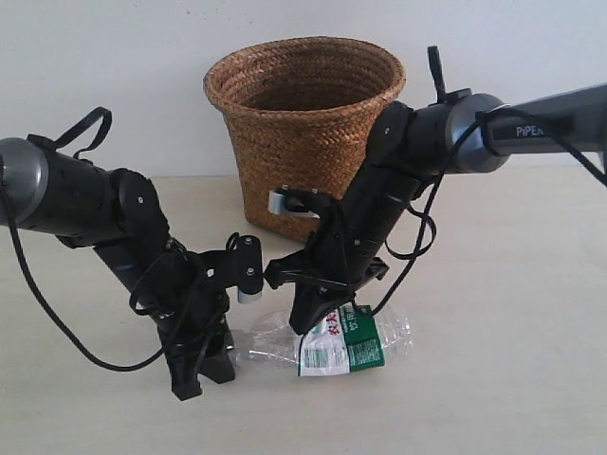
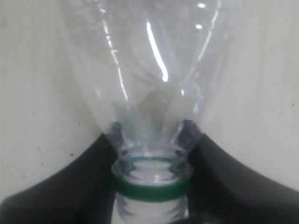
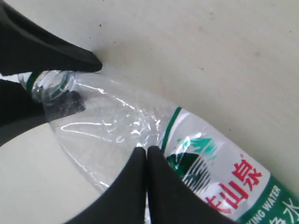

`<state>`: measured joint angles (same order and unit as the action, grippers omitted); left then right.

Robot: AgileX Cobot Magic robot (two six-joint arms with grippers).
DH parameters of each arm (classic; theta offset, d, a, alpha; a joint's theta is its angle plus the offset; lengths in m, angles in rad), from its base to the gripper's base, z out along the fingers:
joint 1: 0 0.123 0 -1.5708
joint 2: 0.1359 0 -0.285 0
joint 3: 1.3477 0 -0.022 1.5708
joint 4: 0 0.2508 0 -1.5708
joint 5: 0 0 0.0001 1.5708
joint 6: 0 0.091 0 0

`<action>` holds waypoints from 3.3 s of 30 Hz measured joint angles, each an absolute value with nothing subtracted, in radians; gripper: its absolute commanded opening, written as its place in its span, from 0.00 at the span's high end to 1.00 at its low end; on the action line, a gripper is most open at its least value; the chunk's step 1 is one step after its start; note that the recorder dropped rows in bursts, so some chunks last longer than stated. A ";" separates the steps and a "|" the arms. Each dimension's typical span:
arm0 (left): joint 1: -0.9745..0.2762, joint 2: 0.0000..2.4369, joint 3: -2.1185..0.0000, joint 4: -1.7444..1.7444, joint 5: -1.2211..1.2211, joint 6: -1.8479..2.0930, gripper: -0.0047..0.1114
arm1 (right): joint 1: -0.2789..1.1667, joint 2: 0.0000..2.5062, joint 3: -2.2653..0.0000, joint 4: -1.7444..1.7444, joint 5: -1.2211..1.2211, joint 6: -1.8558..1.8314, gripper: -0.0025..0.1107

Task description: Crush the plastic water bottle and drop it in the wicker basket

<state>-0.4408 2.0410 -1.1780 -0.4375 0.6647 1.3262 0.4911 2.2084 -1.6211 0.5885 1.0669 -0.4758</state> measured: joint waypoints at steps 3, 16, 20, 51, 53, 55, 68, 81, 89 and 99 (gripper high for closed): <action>-0.443 2.041 -1.178 -0.453 0.665 1.326 0.92 | 0.493 2.180 -1.606 0.600 1.067 -0.546 0.98; -0.443 2.041 -1.176 -0.463 0.642 1.316 0.92 | 0.499 2.079 -1.604 0.623 1.207 -1.199 0.98; -0.443 2.041 -1.176 -0.463 0.642 1.316 0.92 | 0.499 2.079 -1.600 0.690 1.154 -1.351 0.98; -0.440 2.041 -1.176 -0.463 0.633 1.308 0.92 | 0.495 2.247 -1.552 0.724 1.108 -1.560 0.98; -0.439 2.041 -1.176 -0.464 0.626 1.303 0.92 | 0.489 2.258 -1.552 0.714 1.110 -1.560 0.98; -0.439 2.041 -1.176 -0.464 0.622 1.298 0.92 | 0.477 2.278 -1.552 0.712 1.120 -1.564 0.98; -0.438 2.041 -1.176 -0.464 0.638 1.316 0.92 | 0.457 2.128 -1.546 0.809 1.188 -1.611 0.98; -0.438 2.041 -1.176 -0.467 0.644 1.481 0.92 | 0.528 2.070 -1.546 0.474 0.979 -1.247 0.98; -0.438 2.041 -1.176 -0.472 0.651 1.481 0.92 | 0.520 2.148 -1.556 0.490 0.962 -1.235 0.98; -0.438 2.041 -1.176 -0.472 0.662 1.473 0.92 | 0.510 2.192 -1.564 0.527 0.976 -1.237 0.98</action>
<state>-0.4384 2.0410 -1.1760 -0.4716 0.6618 1.4734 0.5100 2.1919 -1.5644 0.5265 0.9757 -1.2365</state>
